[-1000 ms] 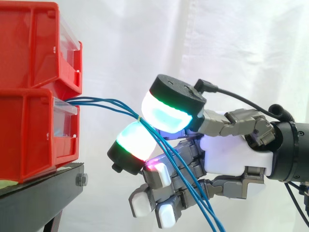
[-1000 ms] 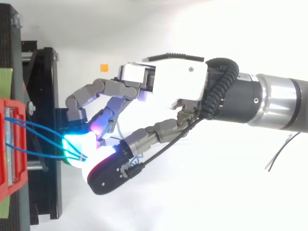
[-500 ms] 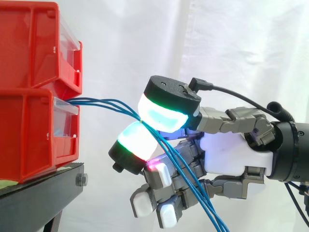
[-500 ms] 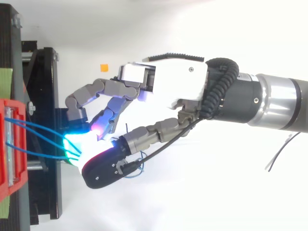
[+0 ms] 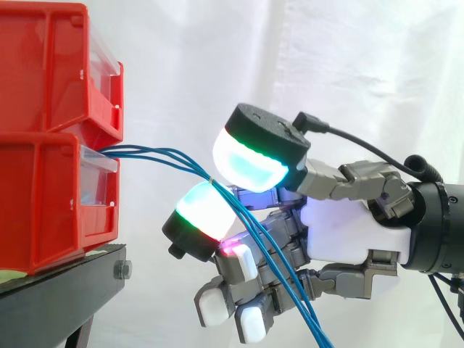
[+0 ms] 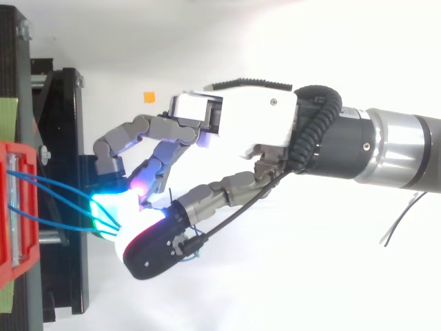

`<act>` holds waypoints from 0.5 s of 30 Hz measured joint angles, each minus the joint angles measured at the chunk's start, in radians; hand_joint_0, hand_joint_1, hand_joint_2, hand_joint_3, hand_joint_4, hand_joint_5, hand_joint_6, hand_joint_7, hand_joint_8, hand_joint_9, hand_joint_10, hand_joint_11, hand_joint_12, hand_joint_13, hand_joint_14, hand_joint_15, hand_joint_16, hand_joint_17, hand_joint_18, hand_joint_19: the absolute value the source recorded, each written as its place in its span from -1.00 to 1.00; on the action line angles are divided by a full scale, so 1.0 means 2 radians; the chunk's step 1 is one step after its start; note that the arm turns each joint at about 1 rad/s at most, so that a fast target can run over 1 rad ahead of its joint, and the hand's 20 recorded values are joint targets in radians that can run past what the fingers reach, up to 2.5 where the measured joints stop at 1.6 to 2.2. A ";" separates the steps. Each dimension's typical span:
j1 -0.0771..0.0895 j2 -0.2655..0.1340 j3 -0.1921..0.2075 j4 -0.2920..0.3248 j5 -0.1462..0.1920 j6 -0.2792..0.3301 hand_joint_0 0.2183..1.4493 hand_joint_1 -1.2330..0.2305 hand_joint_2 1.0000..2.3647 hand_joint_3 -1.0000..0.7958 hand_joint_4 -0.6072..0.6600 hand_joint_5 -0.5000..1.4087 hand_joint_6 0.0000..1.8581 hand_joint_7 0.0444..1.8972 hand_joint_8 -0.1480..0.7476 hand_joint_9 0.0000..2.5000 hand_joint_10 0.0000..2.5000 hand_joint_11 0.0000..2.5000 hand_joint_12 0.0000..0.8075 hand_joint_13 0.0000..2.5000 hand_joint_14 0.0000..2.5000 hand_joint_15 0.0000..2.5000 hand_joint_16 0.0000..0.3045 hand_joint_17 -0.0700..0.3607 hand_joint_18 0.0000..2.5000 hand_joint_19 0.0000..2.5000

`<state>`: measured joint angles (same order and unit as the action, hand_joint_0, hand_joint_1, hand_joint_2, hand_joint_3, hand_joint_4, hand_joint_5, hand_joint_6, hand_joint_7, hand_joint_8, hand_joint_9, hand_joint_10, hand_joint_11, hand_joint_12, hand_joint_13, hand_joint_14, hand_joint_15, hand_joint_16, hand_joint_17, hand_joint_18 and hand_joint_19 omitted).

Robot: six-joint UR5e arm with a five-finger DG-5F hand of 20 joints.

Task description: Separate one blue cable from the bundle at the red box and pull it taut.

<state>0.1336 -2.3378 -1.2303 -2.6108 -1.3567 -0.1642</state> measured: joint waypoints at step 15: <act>0.001 0.000 0.000 0.000 0.001 0.001 -0.16 -0.49 -1.00 -0.44 0.25 -0.67 -0.15 0.24 0.17 -0.22 -0.98 -0.23 0.07 -0.30 -0.98 -0.58 -0.64 -0.10 -0.25 -0.54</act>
<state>0.1358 -2.3378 -1.2303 -2.6108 -1.3538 -0.1616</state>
